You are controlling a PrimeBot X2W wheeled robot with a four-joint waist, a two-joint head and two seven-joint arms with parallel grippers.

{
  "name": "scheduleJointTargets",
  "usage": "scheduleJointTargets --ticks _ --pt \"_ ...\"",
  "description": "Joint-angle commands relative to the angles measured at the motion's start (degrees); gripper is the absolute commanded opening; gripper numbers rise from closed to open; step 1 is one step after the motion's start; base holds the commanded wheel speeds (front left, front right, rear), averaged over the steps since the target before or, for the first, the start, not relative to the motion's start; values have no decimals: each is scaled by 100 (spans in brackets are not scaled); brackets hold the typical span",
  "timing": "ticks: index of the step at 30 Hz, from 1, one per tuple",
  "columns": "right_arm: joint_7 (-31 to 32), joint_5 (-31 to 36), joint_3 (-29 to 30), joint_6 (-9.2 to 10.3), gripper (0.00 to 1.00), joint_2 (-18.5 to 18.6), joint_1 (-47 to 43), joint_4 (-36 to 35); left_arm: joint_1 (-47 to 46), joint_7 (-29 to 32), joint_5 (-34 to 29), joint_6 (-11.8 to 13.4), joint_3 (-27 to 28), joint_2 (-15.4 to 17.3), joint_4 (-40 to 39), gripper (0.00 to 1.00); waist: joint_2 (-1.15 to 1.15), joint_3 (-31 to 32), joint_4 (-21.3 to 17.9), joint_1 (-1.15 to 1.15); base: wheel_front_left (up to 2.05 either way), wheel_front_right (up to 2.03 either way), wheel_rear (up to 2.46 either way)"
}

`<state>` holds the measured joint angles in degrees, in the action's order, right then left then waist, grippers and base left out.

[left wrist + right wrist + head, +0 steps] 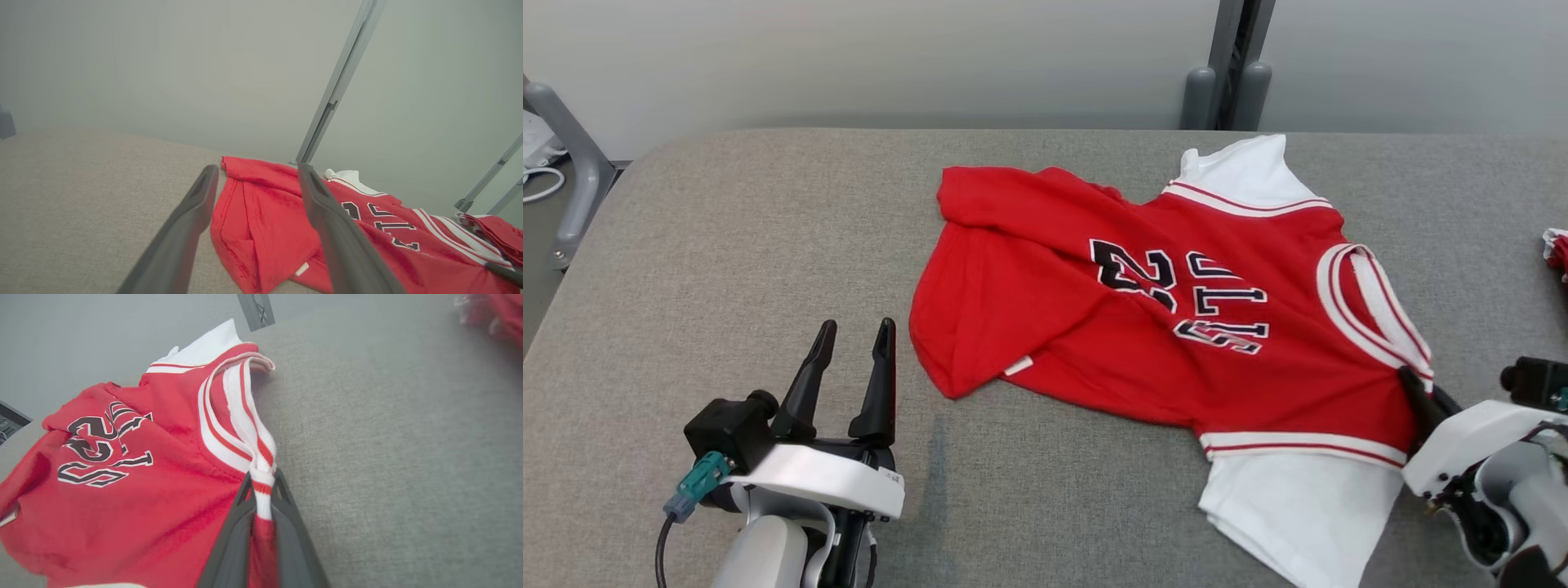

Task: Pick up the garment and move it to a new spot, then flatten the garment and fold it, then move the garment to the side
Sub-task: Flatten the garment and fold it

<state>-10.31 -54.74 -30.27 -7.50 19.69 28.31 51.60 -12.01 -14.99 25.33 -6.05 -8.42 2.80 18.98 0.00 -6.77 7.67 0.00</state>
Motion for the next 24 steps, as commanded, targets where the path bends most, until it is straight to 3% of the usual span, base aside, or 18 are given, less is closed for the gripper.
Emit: scheduleJointTargets --ticks 1,7,12,13,14,24 --pt "-27 59 -6 2 0 204 114 60 -89 -21 39 -13 -8 23 6 100 0 -2 -13 0 0 0 0" --pt "121 266 -130 2 0 821 374 264 -114 -21 49 -21 -58 24 35 100 0 -11 -11 0 0 0 0" --pt "210 362 -235 2 0 1086 494 507 -138 -21 41 -27 -63 22 55 100 0 -16 6 0 0 0 0" --pt "171 374 -227 2 20 1096 523 571 -136 -21 38 -28 -64 22 56 100 0 -17 6 0 0 0 0" --pt "143 373 -225 2 100 1075 543 607 -135 -21 35 -29 -65 23 59 100 0 -19 6 0 0 0 0" --pt "-260 489 -419 2 100 696 622 314 -22 -21 -11 -28 -67 22 83 100 0 124 -180 0 0 0 0"
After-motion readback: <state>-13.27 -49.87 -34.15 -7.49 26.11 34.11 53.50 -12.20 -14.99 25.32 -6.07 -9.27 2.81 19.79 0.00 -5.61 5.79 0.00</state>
